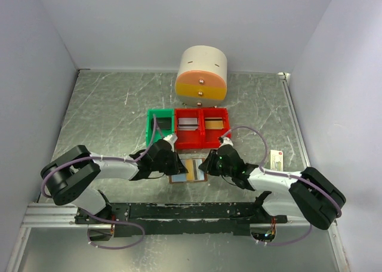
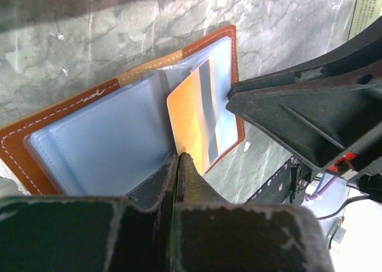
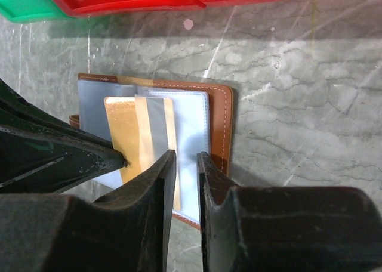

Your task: Take the credit cards out of the card holder

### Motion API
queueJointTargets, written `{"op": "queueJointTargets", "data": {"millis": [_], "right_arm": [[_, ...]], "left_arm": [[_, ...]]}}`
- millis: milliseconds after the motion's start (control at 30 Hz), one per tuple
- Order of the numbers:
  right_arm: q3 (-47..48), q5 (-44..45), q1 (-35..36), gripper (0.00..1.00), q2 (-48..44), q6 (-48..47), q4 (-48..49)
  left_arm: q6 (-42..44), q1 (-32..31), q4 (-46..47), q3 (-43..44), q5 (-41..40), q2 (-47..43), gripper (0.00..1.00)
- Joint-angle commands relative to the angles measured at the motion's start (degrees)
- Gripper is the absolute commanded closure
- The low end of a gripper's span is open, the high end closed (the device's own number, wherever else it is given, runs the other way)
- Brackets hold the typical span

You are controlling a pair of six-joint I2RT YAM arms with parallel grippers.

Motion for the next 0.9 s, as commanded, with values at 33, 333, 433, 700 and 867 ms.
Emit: {"op": "queueJointTargets", "data": {"millis": [33, 333, 433, 700, 867], "right_arm": [[6.21, -1.42, -0.21, 0.77, -1.39, -5.14, -11.01], [7.73, -4.43, -0.17, 0.76, 0.77, -6.50, -10.96], [5.16, -6.59, -0.21, 0.76, 4.31, -5.08, -6.68], [-1.27, -7.57, -0.17, 0.76, 9.56, -0.16, 1.30], [-3.42, -6.97, -0.22, 0.77, 9.22, 1.15, 2.48]], "left_arm": [[2.18, -0.38, -3.30, 0.82, -1.73, -0.07, 0.93], [2.82, -0.42, -5.05, 1.82, -2.53, -1.39, 0.92], [2.48, -0.41, -4.30, 1.65, -2.22, -1.94, 0.88], [-0.51, -0.40, 3.04, -0.19, 1.44, -0.65, 0.73], [-3.69, -0.40, 8.84, -2.20, 2.36, 0.50, 0.71]]}}
